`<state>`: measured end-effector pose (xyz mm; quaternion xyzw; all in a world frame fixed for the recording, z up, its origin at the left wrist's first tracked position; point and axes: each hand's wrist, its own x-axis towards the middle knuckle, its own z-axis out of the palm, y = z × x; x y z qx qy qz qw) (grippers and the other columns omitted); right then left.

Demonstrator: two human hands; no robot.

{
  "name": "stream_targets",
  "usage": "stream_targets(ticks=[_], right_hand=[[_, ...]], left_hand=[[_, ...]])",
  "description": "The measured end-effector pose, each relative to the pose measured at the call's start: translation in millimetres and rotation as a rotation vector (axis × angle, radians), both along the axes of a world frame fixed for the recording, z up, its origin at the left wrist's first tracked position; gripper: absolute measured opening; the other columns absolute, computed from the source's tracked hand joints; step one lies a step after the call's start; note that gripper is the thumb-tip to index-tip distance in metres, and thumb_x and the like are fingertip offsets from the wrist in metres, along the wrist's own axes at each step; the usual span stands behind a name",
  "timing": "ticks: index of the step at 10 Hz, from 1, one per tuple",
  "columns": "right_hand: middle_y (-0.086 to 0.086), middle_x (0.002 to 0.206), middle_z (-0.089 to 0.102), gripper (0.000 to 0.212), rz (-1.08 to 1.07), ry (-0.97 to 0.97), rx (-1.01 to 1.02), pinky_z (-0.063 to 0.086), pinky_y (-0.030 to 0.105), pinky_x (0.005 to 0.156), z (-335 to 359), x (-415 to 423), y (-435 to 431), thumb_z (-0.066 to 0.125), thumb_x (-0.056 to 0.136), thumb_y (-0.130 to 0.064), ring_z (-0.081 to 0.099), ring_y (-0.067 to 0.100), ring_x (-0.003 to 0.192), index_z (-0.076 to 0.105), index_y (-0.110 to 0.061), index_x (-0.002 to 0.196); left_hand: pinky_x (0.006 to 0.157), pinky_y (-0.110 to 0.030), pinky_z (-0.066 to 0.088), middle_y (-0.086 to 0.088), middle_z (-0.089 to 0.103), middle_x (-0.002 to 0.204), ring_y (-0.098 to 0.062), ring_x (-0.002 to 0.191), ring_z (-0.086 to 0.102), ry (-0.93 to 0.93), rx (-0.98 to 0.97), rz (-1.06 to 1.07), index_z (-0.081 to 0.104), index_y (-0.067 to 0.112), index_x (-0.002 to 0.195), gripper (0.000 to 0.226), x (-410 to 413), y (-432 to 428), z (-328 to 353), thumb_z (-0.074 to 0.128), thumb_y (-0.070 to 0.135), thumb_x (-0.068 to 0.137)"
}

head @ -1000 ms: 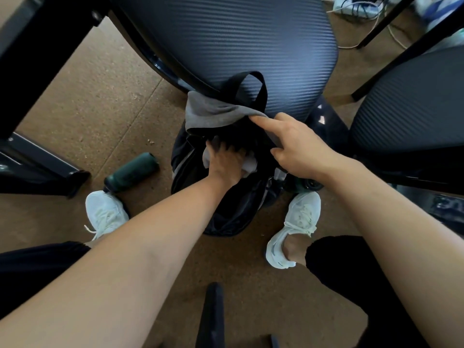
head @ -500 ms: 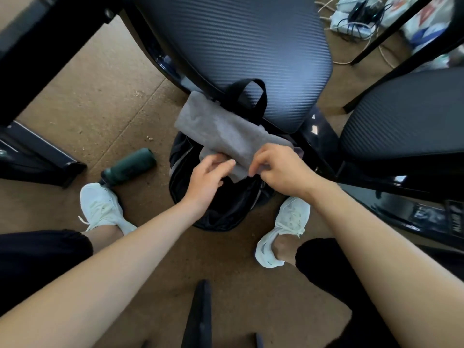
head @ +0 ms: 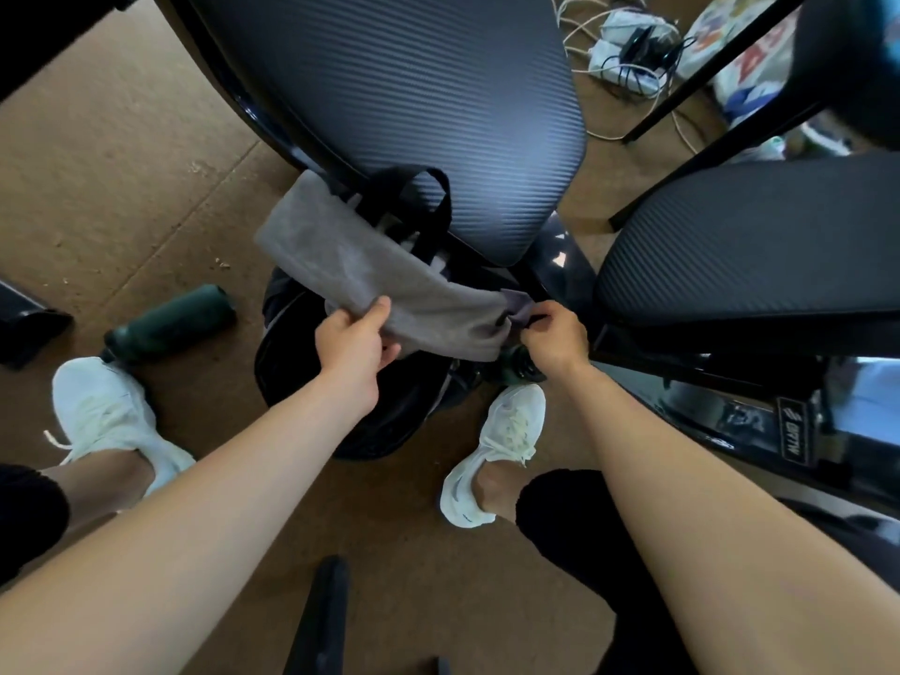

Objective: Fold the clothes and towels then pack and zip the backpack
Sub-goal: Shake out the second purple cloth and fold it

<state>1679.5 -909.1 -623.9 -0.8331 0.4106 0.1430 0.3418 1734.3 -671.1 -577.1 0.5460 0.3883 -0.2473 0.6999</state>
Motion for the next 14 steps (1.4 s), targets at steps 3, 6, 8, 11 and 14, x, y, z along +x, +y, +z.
stream_targets(ticks=[3,6,8,11,14], right_hand=[[0.010,0.145,0.056,0.065,0.445,0.301,-0.052,0.042,0.050,0.110,-62,8,-24,0.062,0.095,-0.026,0.048,0.038,0.134,0.035,-0.036,0.153],[0.013,0.158,0.041,0.072,0.659,0.322,-0.053,0.037,0.040,0.112,-90,46,-16,0.047,0.101,-0.014,0.044,0.036,0.140,0.015,-0.038,0.161],[0.013,0.140,0.060,0.039,0.579,0.273,0.054,0.049,0.028,0.099,-94,66,-14,0.056,0.099,-0.015,0.056,0.032,0.128,0.061,-0.013,0.137],[0.003,0.104,0.078,0.019,0.041,-0.186,-0.029,0.045,0.018,0.095,-47,39,-19,0.071,0.087,-0.005,0.069,0.019,0.106,0.083,-0.017,0.096],[0.005,0.081,0.074,0.015,-0.243,-0.473,0.214,0.053,0.019,0.069,53,1,37,0.079,0.080,0.002,0.063,-0.003,0.064,0.081,-0.006,0.093]], left_hand=[[0.072,-0.026,0.061,-0.003,0.068,0.115,-0.021,0.104,0.069,-0.114,0.254,0.073,0.063,0.020,0.100,0.005,21,18,-16,0.068,0.019,0.099],[0.067,-0.024,0.061,-0.007,0.067,0.117,-0.022,0.102,0.069,-0.228,0.409,0.111,0.063,0.014,0.102,0.007,49,22,-21,0.068,0.018,0.099],[0.068,-0.026,0.062,-0.009,0.069,0.115,-0.023,0.099,0.071,-0.237,0.431,0.094,0.064,0.012,0.104,0.011,50,27,-21,0.070,0.017,0.097],[0.067,-0.024,0.061,-0.001,0.064,0.107,-0.019,0.096,0.067,-0.162,0.339,0.035,0.061,0.017,0.097,0.008,33,21,-9,0.070,0.017,0.098],[0.078,-0.032,0.061,-0.001,0.068,0.102,-0.021,0.095,0.068,-0.052,0.176,-0.081,0.063,0.020,0.096,0.008,15,20,25,0.070,0.018,0.098]])
